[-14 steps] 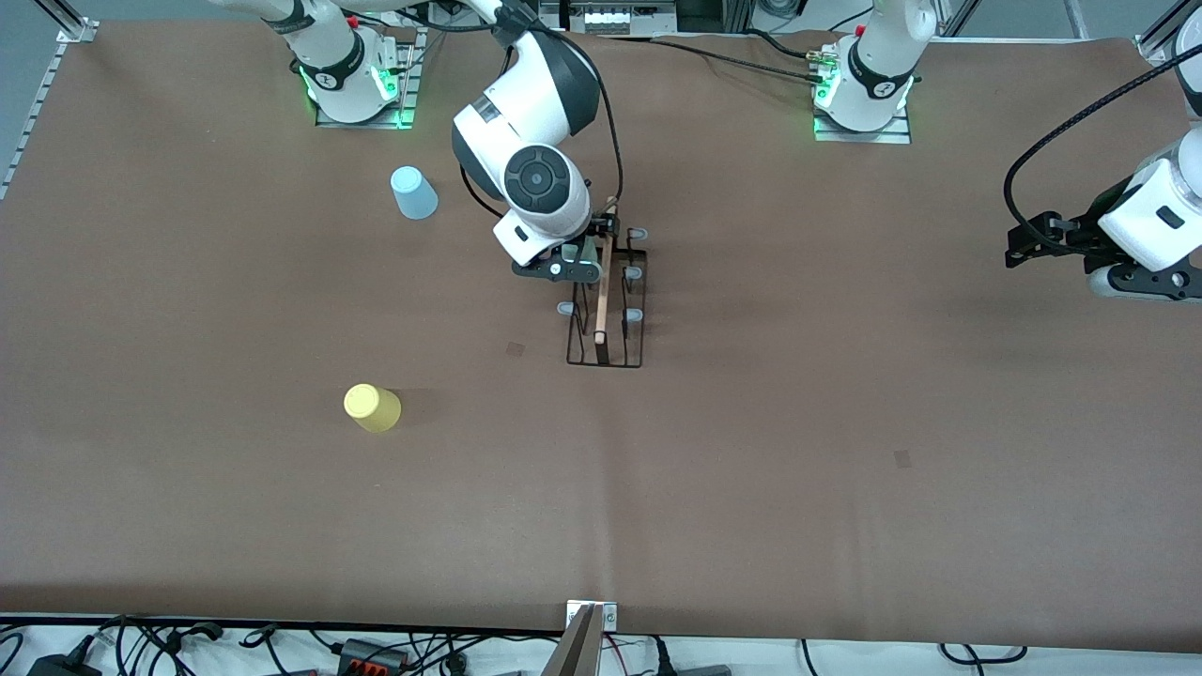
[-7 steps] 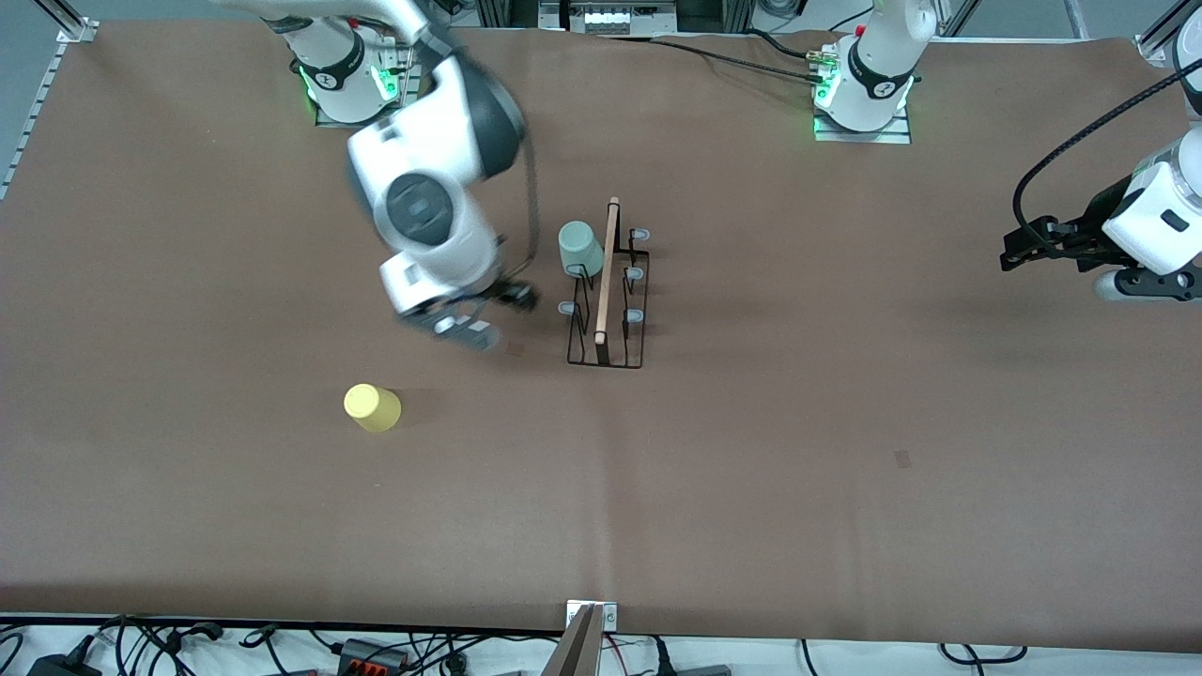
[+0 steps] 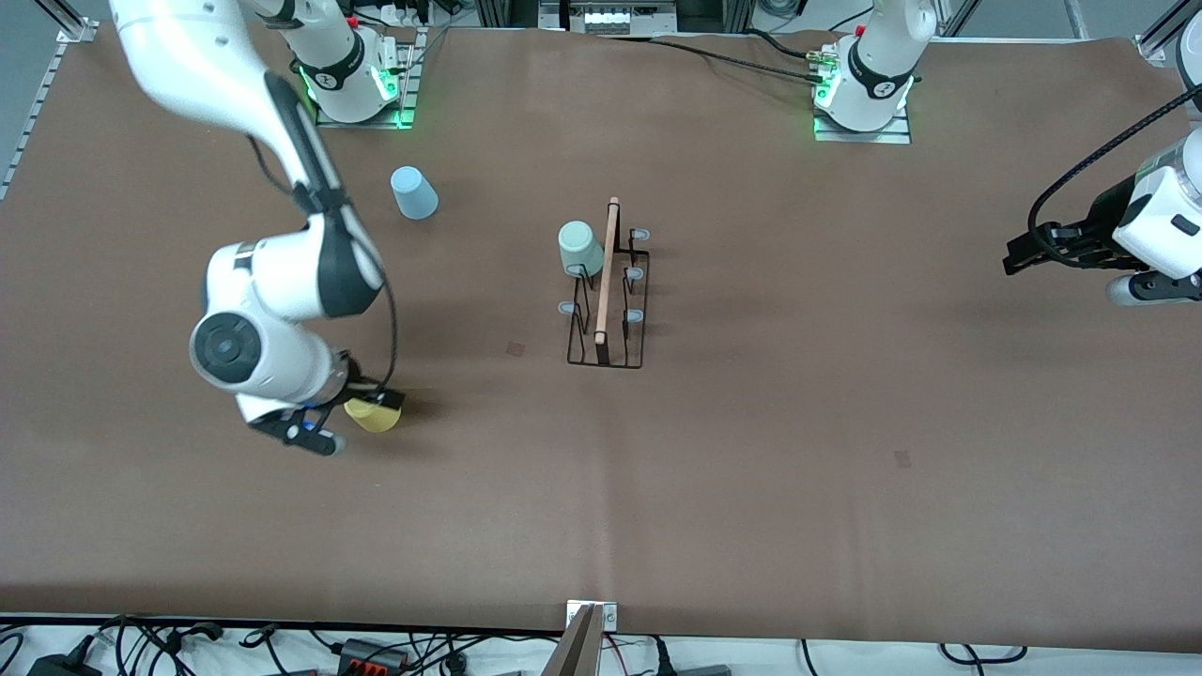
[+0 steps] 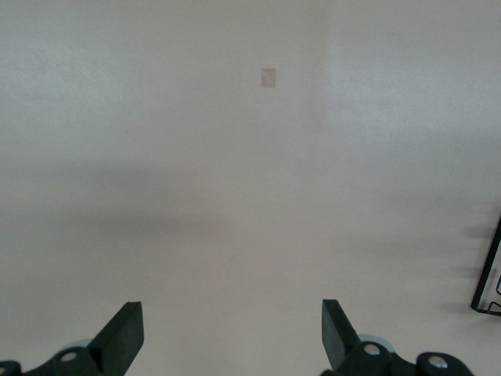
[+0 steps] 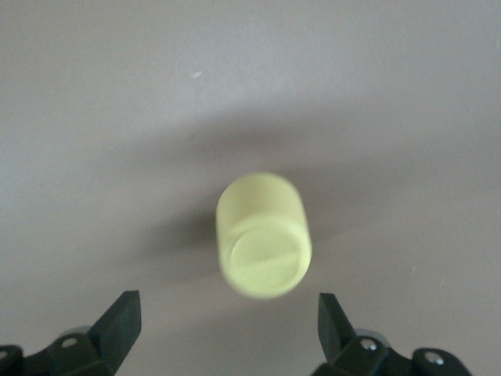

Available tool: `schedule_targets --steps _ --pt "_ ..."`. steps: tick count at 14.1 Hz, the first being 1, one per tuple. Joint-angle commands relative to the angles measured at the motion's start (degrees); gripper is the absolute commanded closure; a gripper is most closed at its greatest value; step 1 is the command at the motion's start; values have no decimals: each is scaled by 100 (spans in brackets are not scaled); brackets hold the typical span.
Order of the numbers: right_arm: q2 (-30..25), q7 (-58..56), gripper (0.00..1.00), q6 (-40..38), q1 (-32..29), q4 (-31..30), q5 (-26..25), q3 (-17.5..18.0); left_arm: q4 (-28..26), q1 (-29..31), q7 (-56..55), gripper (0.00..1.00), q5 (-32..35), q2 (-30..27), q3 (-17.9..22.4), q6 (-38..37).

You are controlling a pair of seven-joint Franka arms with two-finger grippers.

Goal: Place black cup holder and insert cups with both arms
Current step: 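Move the right gripper to the yellow cup and grasp it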

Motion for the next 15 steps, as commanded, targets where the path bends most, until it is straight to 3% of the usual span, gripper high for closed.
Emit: schedule_targets --steps 1,5,14,15 --pt "486 -604 0 5 -188 575 56 121 -31 1 -73 0 -44 -111 34 14" --pt "681 -1352 0 -82 -242 656 92 157 75 -7 -73 0 -53 -94 17 -144" --pt "751 -1546 0 -214 -242 585 4 148 119 1 -73 0 -71 -67 25 -109" --pt "751 -1590 8 -267 -259 577 4 148 119 1 -73 0 -80 -67 25 -100"
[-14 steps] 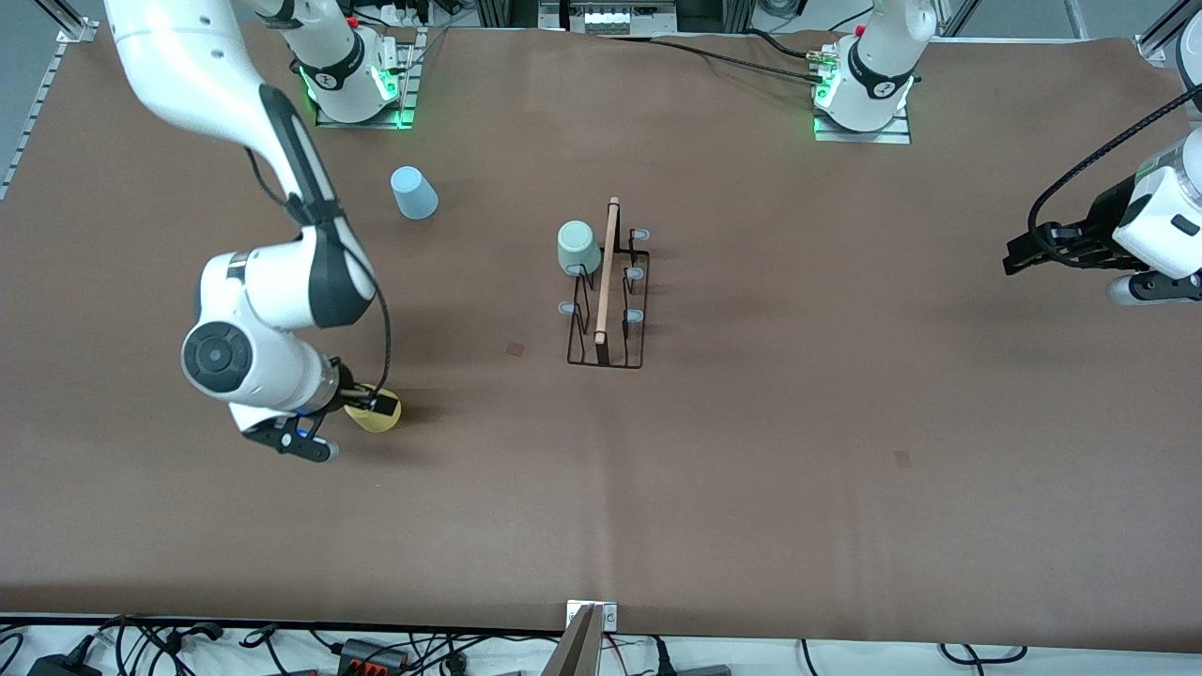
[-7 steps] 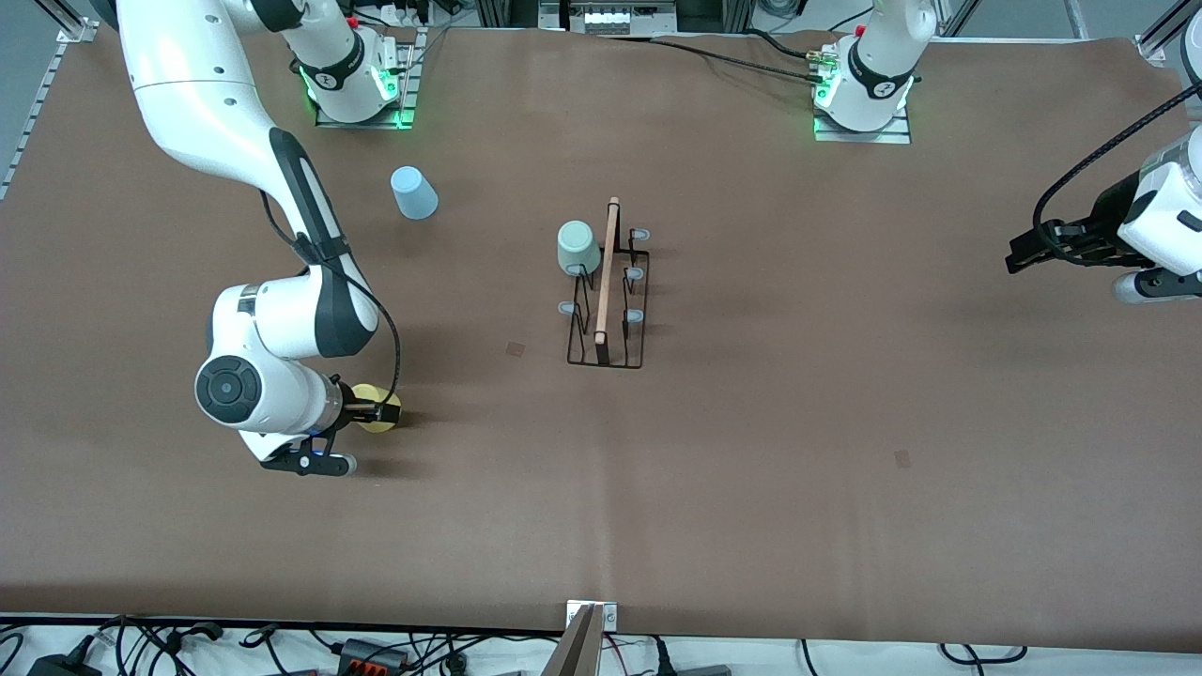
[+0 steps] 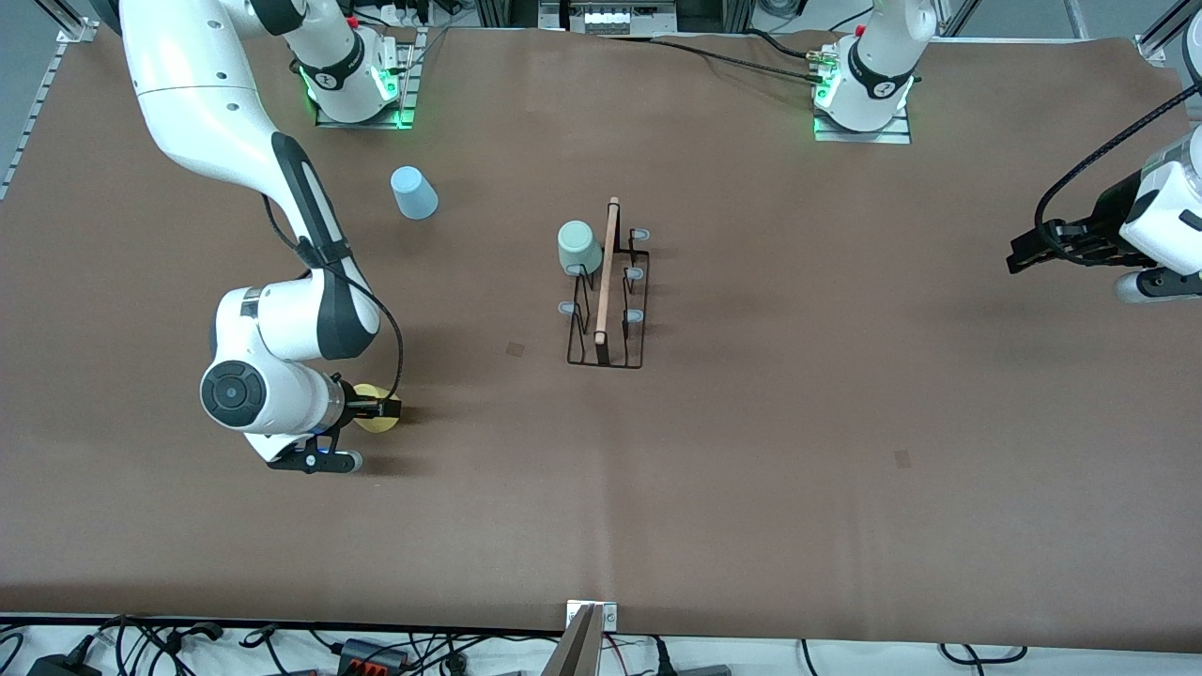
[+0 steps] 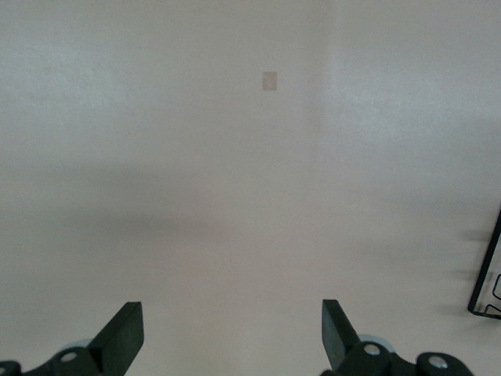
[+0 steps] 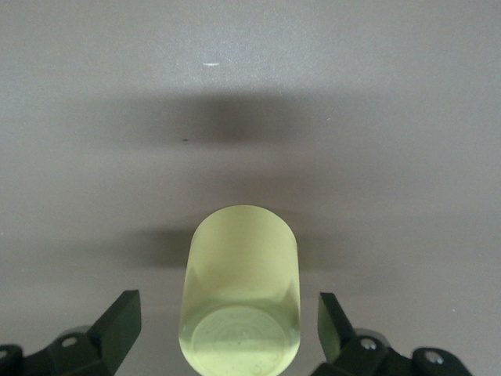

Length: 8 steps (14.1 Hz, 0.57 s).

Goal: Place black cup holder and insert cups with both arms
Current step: 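Move the right gripper to the yellow cup and grasp it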

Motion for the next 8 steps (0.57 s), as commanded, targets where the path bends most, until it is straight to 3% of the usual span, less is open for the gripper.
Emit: schedule_targets --steps 1,4,7,8 --pt "81 -192 23 -224 -105 110 -12 86 63 0 -15 0 -71 -44 25 -62" --pt "64 -227 65 -260 -140 119 23 86 72 0 -15 0 -80 -36 25 -62" --pt "-102 -184 81 -504 -70 233 58 113 72 8 -15 0 -71 -36 33 -62" --pt "-216 -166 83 -706 26 416 58 174 72 8 -15 0 -80 -36 33 -62"
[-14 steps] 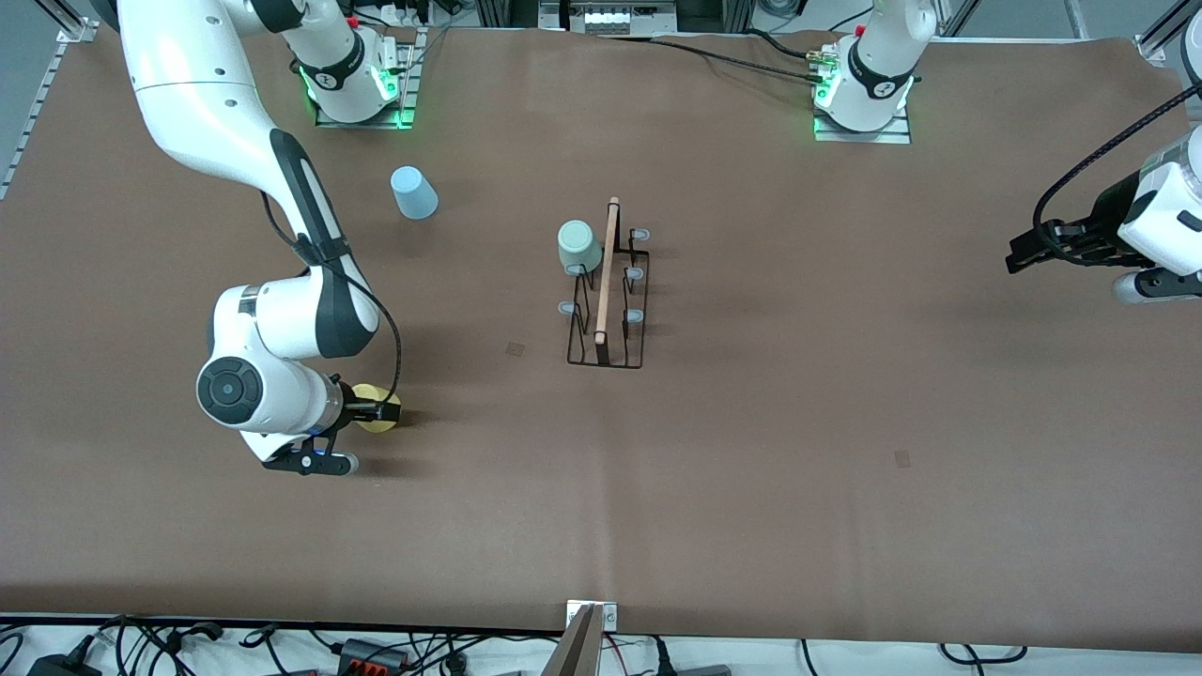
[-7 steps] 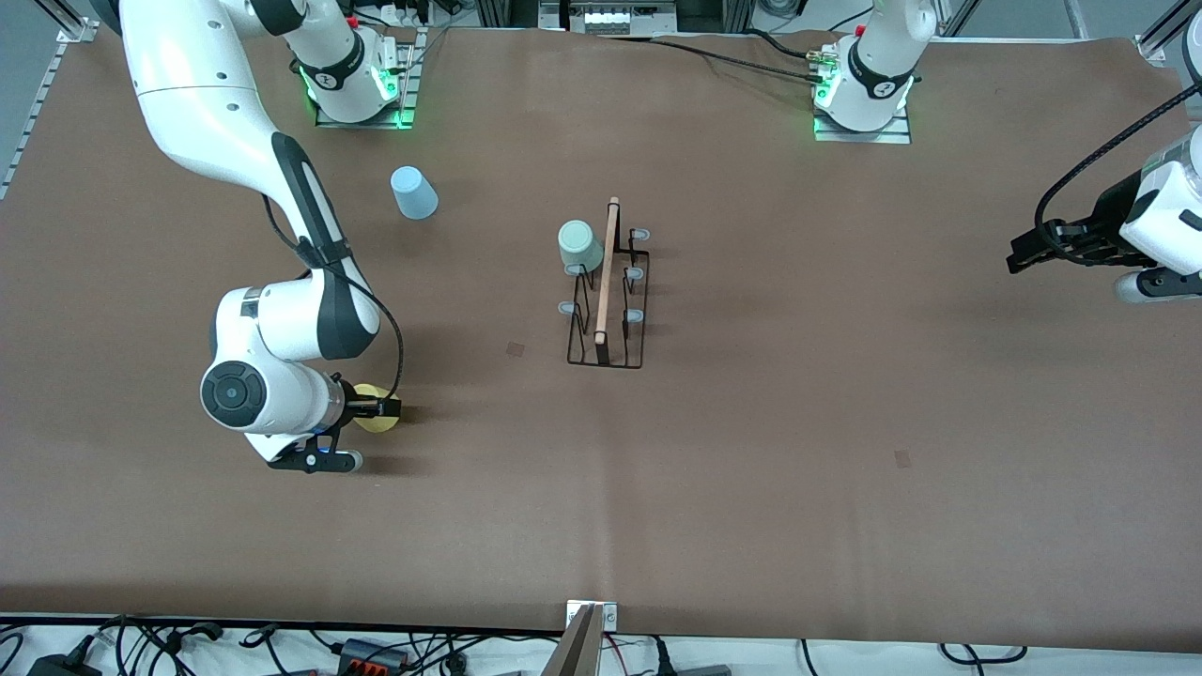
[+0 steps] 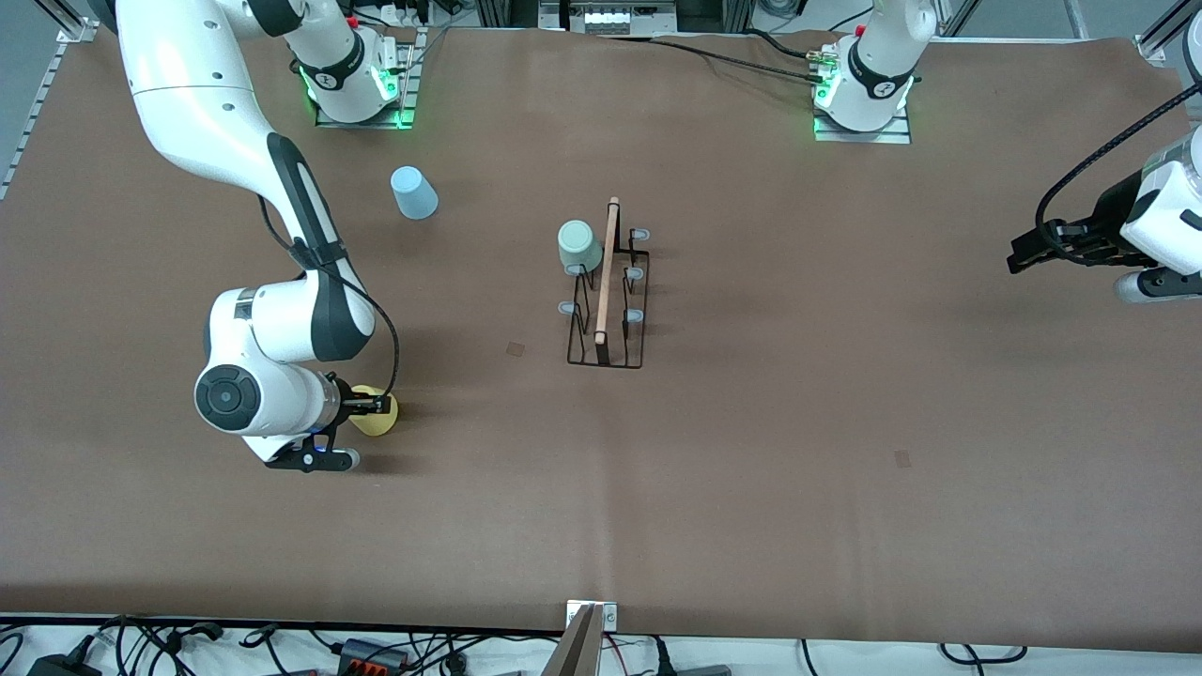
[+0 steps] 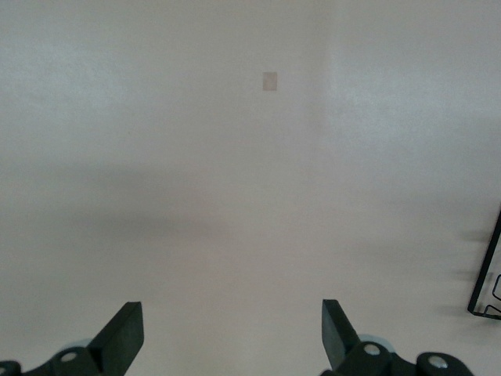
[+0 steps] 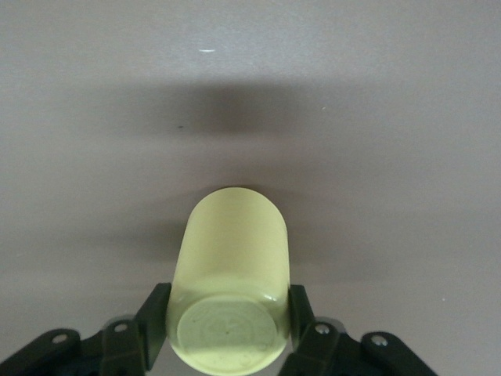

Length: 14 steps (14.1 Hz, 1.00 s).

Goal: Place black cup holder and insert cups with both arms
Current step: 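Lift the yellow cup and carry it to the rack with the right gripper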

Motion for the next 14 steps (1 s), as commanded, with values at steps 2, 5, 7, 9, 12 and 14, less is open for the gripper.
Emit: schedule_targets --steps 2,5,7,9,12,14 --pt "-274 36 83 -750 305 734 63 196 68 -4 -12 0 -80 -36 29 -62" --pt "-353 885 83 -1216 499 1201 55 677 68 -4 -12 0 -62 -36 29 -62" --pt "-529 1536 83 -1358 499 1237 63 1134 68 -4 -12 0 -53 -27 38 -44" --pt "-591 2379 82 -1428 499 1237 55 1609 77 5 -12 0 -45 0 29 17" --pt "-591 3321 82 -1350 630 1237 28 1989 77 5 -12 0 -45 0 46 17" --pt "-548 3648 82 -1288 824 1237 28 1989 77 5 -12 0 -53 0 46 17"
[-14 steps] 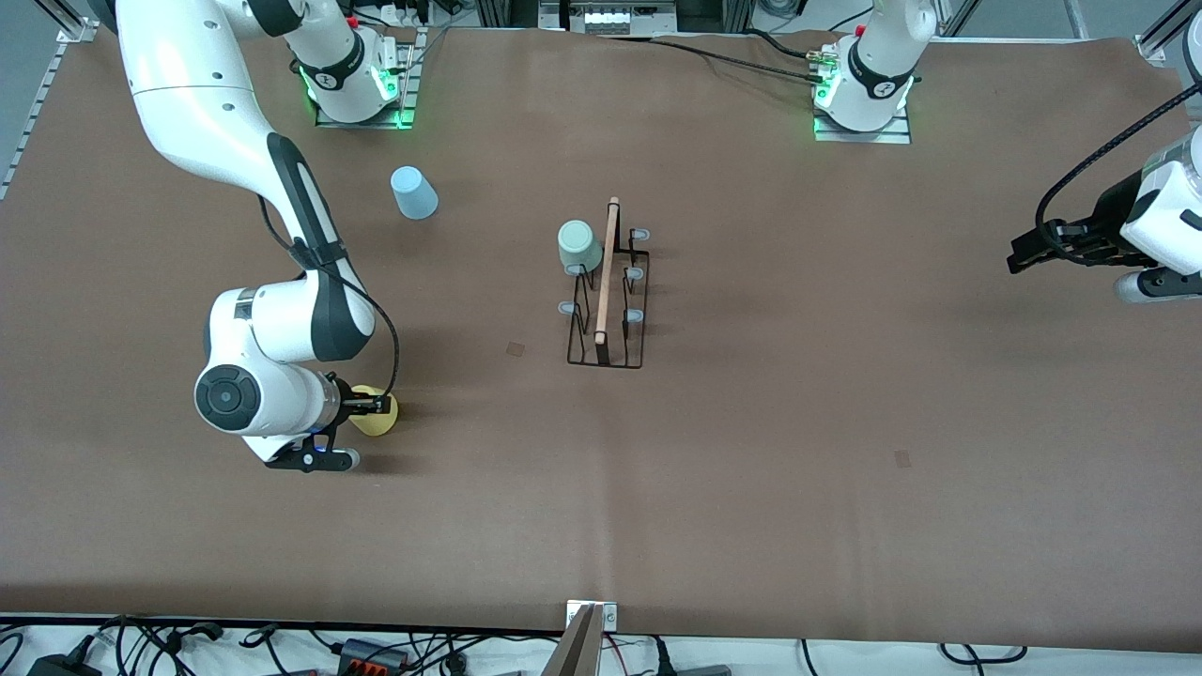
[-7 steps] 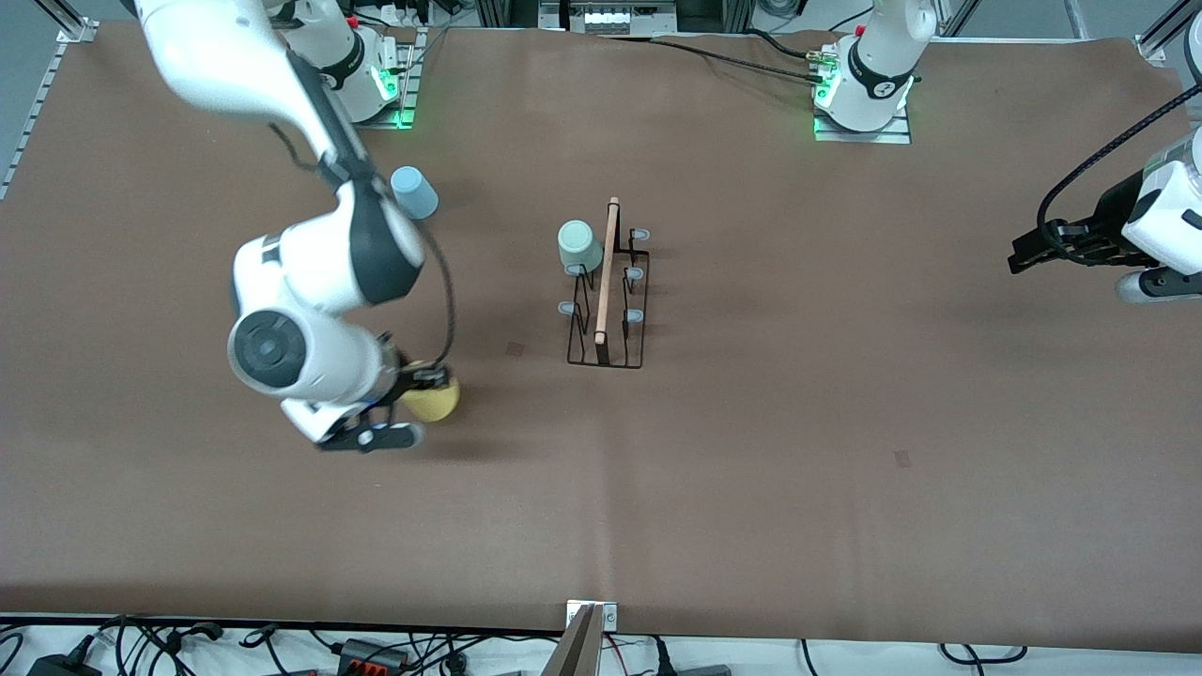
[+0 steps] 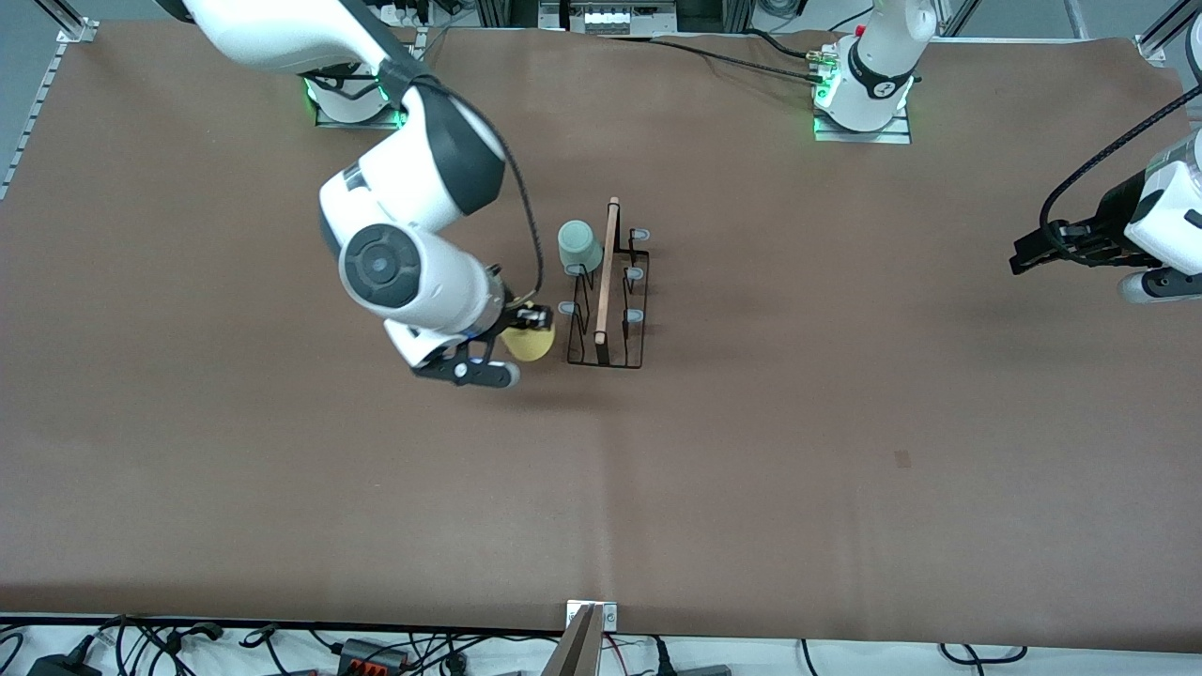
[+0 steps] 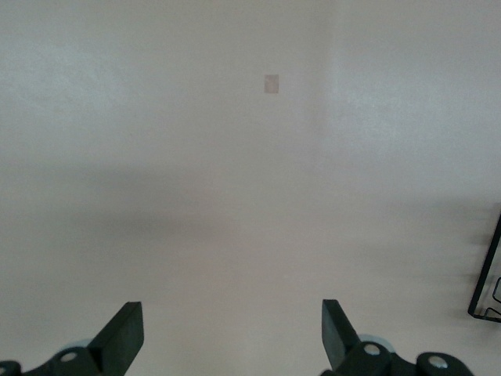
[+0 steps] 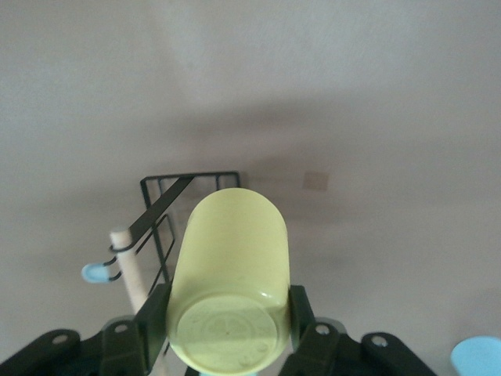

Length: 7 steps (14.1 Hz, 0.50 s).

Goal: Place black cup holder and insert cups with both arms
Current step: 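Lift the yellow cup and carry it to the rack with the right gripper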

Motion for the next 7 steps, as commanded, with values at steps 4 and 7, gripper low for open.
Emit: schedule_targets --steps 4,7 --pt "152 457 82 53 277 12 1 55 63 0 -11 0 -53 8 37 -7" --pt "258 457 82 123 277 12 0 55 71 0 -11 0 -53 8 37 -7"
